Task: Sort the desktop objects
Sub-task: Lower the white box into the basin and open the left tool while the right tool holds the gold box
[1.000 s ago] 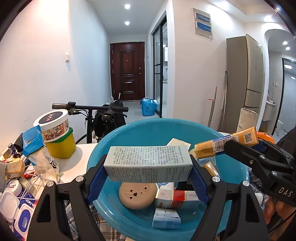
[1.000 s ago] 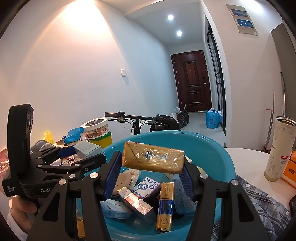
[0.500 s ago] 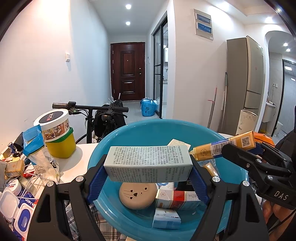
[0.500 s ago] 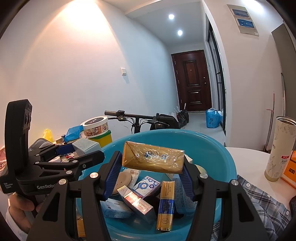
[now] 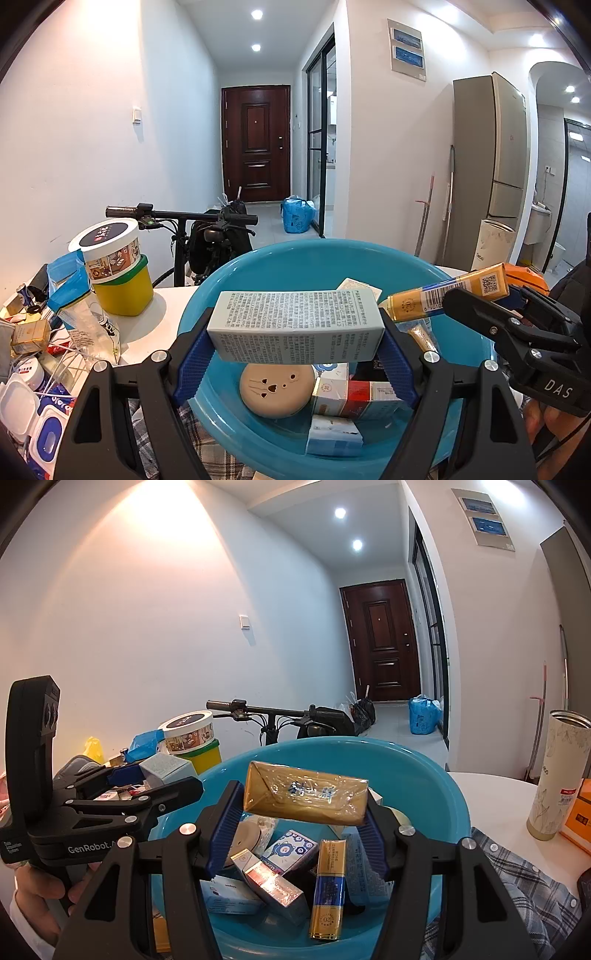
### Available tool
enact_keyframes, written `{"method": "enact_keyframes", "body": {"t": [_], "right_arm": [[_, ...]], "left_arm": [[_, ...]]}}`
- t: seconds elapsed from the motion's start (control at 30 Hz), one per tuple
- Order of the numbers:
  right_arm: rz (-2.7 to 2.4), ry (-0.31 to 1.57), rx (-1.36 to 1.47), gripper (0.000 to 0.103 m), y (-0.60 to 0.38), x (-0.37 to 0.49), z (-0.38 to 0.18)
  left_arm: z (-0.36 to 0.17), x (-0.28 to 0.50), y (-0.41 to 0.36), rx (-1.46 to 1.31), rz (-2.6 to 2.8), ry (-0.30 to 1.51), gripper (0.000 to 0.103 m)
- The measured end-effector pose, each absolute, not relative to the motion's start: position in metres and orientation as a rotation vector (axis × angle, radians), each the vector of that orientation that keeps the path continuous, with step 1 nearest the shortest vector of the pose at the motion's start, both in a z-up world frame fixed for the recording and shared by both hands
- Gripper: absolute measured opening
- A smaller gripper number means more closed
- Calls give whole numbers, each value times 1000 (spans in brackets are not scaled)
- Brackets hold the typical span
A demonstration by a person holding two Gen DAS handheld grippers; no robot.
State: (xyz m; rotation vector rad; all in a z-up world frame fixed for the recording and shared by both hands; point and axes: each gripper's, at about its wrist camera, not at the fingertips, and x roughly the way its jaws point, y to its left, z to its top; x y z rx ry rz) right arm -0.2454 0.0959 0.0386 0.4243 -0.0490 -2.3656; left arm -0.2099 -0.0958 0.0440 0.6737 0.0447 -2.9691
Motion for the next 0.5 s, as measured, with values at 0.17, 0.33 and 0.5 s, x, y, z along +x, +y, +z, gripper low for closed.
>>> {"method": "enact_keyframes", "body": {"t": [0.17, 0.33, 0.5], "right_arm": [[-2368, -50, 421, 58, 97, -245, 39], [-2366, -53, 422, 58, 96, -245, 40], [-2358, -50, 431, 58, 96, -246, 38]], "left_arm": [[44, -210, -96, 674, -2969, 43, 83], [42, -212, -97, 682, -2961, 50, 83], [44, -210, -100, 671, -2964, 72, 83]]}}
